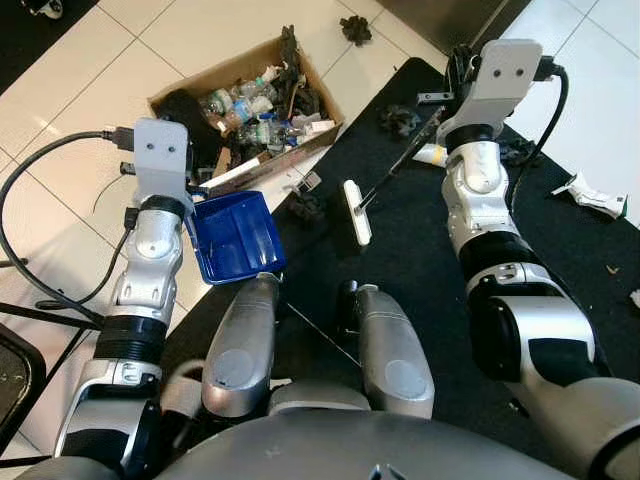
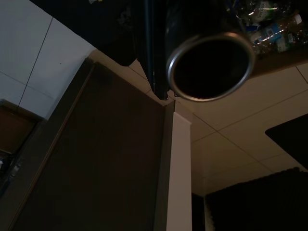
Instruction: Sweep floor
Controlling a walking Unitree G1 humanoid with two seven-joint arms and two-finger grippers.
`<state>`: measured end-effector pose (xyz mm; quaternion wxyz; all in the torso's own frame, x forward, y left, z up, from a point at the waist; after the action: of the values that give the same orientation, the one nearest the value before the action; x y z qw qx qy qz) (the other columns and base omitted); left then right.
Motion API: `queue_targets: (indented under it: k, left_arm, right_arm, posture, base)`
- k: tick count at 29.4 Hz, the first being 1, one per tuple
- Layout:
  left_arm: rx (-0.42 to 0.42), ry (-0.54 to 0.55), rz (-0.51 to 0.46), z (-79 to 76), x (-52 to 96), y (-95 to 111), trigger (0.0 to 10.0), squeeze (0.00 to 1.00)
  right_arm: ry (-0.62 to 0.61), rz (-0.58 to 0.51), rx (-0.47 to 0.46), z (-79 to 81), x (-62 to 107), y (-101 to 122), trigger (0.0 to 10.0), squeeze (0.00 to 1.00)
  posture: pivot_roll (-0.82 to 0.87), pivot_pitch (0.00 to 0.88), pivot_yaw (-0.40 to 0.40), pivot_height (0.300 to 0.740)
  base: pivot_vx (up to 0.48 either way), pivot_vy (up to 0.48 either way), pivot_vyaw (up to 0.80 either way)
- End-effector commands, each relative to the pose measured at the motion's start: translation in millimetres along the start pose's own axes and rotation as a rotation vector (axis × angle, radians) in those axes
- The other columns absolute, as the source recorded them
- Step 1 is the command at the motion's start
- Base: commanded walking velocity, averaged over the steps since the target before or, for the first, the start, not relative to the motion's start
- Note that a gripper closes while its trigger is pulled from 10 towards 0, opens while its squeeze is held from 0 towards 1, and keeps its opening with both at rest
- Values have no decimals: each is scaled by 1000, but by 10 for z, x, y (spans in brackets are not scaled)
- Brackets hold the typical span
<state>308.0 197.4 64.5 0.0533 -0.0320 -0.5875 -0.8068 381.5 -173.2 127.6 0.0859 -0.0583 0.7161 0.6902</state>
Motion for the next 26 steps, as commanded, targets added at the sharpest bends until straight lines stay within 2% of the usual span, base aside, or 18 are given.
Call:
queue_targets:
  k: [1, 5, 9, 15, 17, 18, 20, 22, 23, 26]
  left_arm:
    - [-106, -21, 144, 26, 133, -381, 10000, 0]
    - [-103, -40, 155, -52, 182, -442, 10000, 0]
    - [-96, -48, 161, -75, 206, -437, 10000, 0]
    - [-85, -62, 146, -93, 233, -408, 10000, 0]
    - [-85, -60, 139, -73, 241, -400, 10000, 0]
    - [-85, -60, 139, -73, 241, -400, 10000, 0]
    - [-87, -54, 140, -45, 257, -411, 10000, 0]
    - [-87, -54, 140, -45, 257, -411, 10000, 0]
    - [-88, -52, 141, -40, 263, -413, 10000, 0]
    - [-88, -52, 142, -39, 268, -414, 10000, 0]
  right_arm:
    - [-22, -3, -2, -64, 0, 12, 10000, 0]
    - [-92, -22, 6, -177, -45, 70, 10000, 0]
    - [-101, -33, 1, -162, -87, 107, 10000, 0]
    - [-99, 42, -75, 22, -62, -59, 10000, 0]
    - [-69, 80, -109, 154, -29, -138, 10000, 0]
    - [-69, 80, -109, 154, -29, -138, 10000, 0]
    - [19, 124, -155, 404, 20, -221, 10000, 0]
    - [19, 124, -155, 404, 20, -221, 10000, 0]
    - [60, 138, -169, 511, 40, -244, 10000, 0]
    - [95, 150, -190, 598, 55, -260, 10000, 0]
  posture:
    - [213, 211, -29, 740]
    - [217, 217, -32, 740]
    - [224, 222, -26, 740]
    - [250, 231, -14, 740]
    - [250, 231, -14, 740]
    - [250, 231, -14, 740]
    - [271, 231, -11, 740]
    - [271, 231, -11, 740]
    - [271, 231, -11, 740]
    - [271, 231, -11, 740]
  base:
    - [0, 0, 0]
    - [0, 0, 0]
    - [0, 0, 0]
    - [0, 0, 0]
    - [0, 0, 0]
    - [0, 0, 0]
    - [0, 0, 0]
    - [0, 0, 0]
    - [0, 0, 0]
    - [0, 0, 0]
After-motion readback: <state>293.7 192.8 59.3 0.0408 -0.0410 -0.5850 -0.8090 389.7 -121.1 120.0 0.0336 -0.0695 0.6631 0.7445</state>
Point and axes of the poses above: a point about 5 cm out from each wrist's last joint towards the gripper, its own x axis pointing back from the gripper into the wrist, its own y axis along the axis of the wrist's last joint, z = x × y, the point moved 3 cm from there along -x, pointing out of the wrist towards the gripper, and after that the axes turned 1 degree about -x, right-handed, at the moved point
